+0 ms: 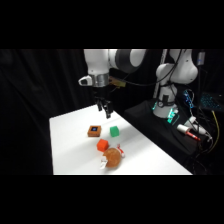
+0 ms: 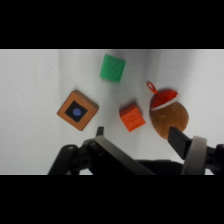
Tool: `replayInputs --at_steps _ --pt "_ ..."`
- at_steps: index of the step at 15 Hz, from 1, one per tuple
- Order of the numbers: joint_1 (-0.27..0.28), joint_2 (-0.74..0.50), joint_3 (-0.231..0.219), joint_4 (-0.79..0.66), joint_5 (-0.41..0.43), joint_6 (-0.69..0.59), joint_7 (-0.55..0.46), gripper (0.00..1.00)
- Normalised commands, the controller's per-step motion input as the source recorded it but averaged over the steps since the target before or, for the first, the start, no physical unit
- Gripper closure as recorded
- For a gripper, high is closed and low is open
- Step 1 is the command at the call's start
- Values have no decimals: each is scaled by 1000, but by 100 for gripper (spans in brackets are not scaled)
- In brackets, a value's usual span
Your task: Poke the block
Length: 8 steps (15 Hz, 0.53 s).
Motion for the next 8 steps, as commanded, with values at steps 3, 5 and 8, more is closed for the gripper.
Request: replayInputs --at_steps 3,5,8 --pt "-17 36 17 44 -42 66 87 0" --pt "-33 67 -12 88 -87 133 149 0" --pt "-63 86 -45 128 -101 159 144 25"
